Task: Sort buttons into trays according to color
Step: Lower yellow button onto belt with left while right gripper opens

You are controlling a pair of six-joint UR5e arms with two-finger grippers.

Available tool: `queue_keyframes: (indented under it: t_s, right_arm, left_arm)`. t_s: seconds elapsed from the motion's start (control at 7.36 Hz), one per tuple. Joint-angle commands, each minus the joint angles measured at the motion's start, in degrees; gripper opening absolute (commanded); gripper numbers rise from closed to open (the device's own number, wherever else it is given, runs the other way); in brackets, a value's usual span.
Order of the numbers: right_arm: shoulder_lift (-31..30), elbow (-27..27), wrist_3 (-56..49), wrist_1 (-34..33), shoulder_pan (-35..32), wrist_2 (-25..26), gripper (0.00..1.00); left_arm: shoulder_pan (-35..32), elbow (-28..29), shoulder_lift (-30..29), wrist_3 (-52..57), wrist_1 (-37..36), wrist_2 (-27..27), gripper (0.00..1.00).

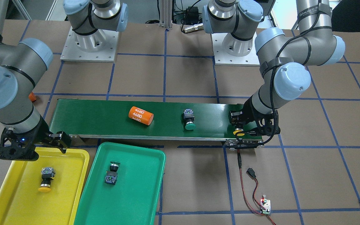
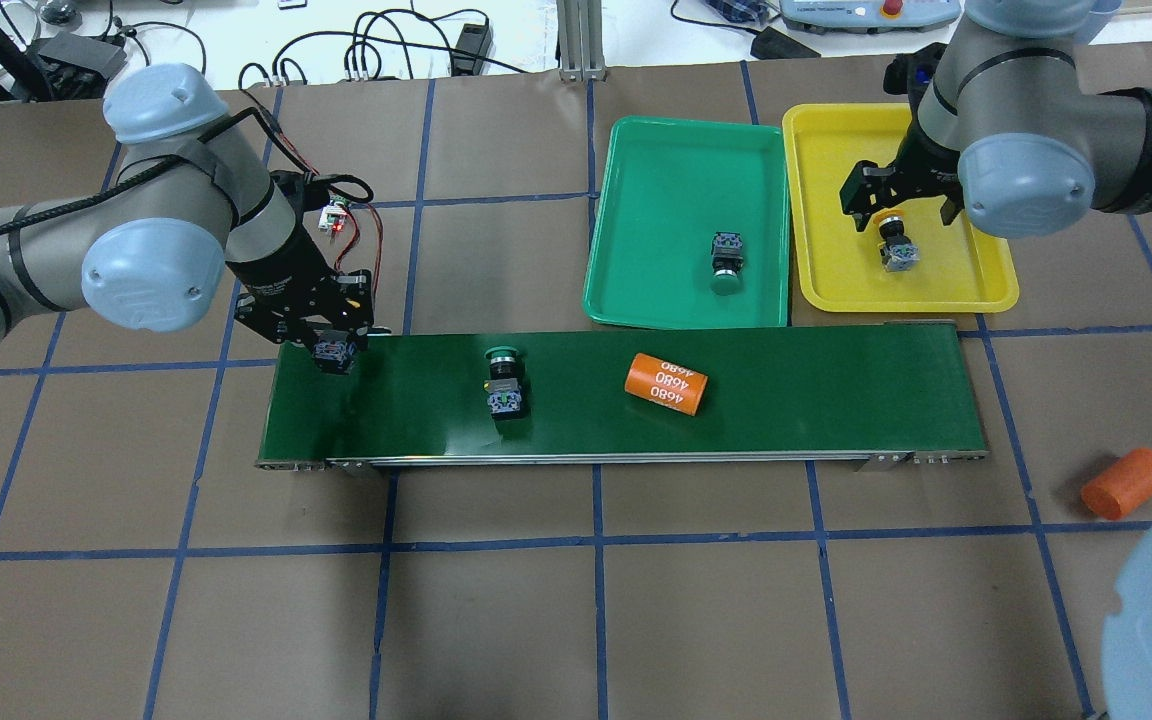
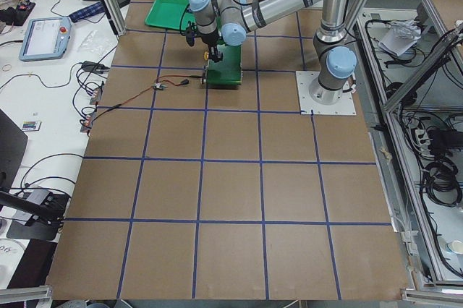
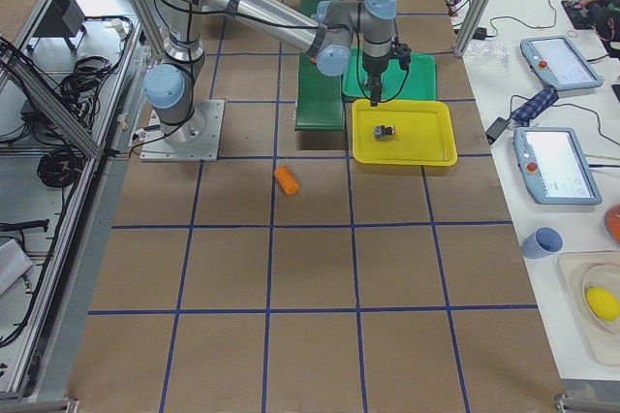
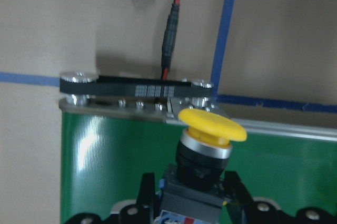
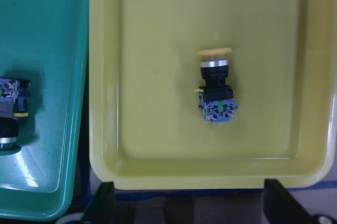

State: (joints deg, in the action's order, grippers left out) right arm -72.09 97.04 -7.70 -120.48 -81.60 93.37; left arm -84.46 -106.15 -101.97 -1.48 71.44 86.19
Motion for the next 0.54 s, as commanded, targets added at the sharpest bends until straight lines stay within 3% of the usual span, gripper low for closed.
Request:
queue_keyframes:
  t_s: [0.0, 0.27, 0.41]
  right_arm:
    - [-1.74, 0.08, 0.31, 1.74, -0.06, -0.12, 1.0]
    - [-1.82, 0.95, 0.31, 2.01, -0.06, -0.12, 1.0]
    - [-1.82, 1.04, 0.31, 2.09, -0.06, -0.03, 1.0]
  left_arm:
    - [0.17, -2.91, 1.86, 0.08, -0.16, 0.03, 0.0]
    - [0.17, -3.1, 1.34, -0.1, -0.08, 0.12, 0.0]
    - [0.26, -3.18, 0.55, -0.1, -0.08, 0.12, 0.38]
